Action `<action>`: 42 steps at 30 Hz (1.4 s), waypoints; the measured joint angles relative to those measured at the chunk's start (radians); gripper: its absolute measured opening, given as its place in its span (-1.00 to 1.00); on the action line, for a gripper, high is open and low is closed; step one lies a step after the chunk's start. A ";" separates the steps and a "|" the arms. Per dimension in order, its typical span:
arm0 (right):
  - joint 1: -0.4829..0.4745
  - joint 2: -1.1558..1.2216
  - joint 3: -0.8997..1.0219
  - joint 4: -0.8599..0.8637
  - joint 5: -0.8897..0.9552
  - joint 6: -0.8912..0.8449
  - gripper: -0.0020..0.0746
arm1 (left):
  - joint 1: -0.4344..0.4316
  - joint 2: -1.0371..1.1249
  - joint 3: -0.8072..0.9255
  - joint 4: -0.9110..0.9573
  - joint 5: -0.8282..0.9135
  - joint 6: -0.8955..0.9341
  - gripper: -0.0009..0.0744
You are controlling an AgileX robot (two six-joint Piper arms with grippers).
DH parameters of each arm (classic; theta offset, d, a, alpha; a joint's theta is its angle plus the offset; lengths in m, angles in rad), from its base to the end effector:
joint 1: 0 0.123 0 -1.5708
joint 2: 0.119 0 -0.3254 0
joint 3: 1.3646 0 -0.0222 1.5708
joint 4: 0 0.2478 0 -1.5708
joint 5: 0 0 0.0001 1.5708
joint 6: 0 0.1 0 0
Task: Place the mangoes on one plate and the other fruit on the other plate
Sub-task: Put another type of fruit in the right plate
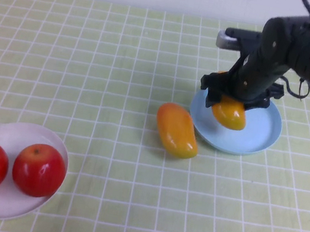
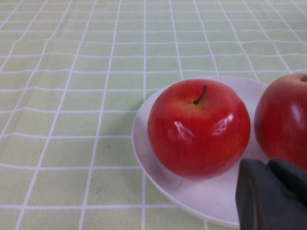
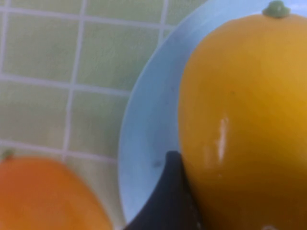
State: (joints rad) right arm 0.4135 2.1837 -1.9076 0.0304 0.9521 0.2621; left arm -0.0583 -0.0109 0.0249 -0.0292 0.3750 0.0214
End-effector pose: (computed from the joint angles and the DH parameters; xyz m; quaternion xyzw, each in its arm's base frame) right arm 0.4629 0.2058 0.2494 -0.0679 0.9745 0.0838 0.1965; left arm 0.0174 -0.0021 0.1686 0.0243 0.8050 -0.0233 0.5924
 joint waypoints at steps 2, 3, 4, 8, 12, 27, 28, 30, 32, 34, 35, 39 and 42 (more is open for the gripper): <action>-0.005 0.030 0.000 0.009 -0.024 0.000 0.47 | 0.000 0.000 0.000 0.000 0.000 0.000 -0.97; -0.007 0.042 0.000 0.009 -0.029 0.000 0.47 | 0.000 0.000 0.000 0.000 0.000 0.000 -0.97; -0.009 0.054 0.000 0.011 -0.036 0.000 0.47 | 0.000 0.000 0.000 0.000 0.000 0.000 -0.97; -0.012 0.065 -0.003 0.024 -0.043 -0.004 0.50 | 0.000 0.000 0.000 0.000 0.000 0.000 -0.97; -0.012 0.068 -0.003 0.048 -0.043 -0.006 0.76 | 0.000 0.000 0.000 0.000 0.000 0.000 -0.97; 0.010 -0.066 -0.095 0.030 0.152 -0.166 0.84 | 0.000 0.000 0.000 0.000 0.000 0.000 -0.97; 0.021 -0.074 -0.100 0.051 0.172 -0.216 0.82 | 0.000 0.000 0.000 0.000 0.000 0.000 -0.97; 0.047 -0.083 -0.106 0.111 0.205 -0.288 0.79 | 0.000 0.000 0.000 0.000 0.000 0.000 -0.97; 0.084 -0.084 -0.106 0.155 0.230 -0.336 0.76 | 0.000 0.000 0.000 0.000 0.000 0.000 -0.97; 0.116 -0.080 -0.106 0.168 0.235 -0.359 0.74 | 0.000 0.000 0.000 0.000 0.000 0.000 -0.97; 0.129 -0.076 -0.106 0.168 0.230 -0.374 0.74 | 0.000 0.000 0.000 0.000 0.000 0.000 -0.97; 0.173 -0.055 -0.106 0.152 0.207 -0.414 0.73 | 0.000 0.000 0.000 0.000 0.000 0.000 -0.97; 0.187 -0.027 -0.106 0.114 0.203 -0.421 0.73 | 0.000 0.000 0.000 0.000 0.000 0.000 -0.97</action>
State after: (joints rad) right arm 0.6010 2.1569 -2.0140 0.1449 1.1554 -0.1587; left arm -0.0583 -0.0109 0.0249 -0.0292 0.3750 0.0214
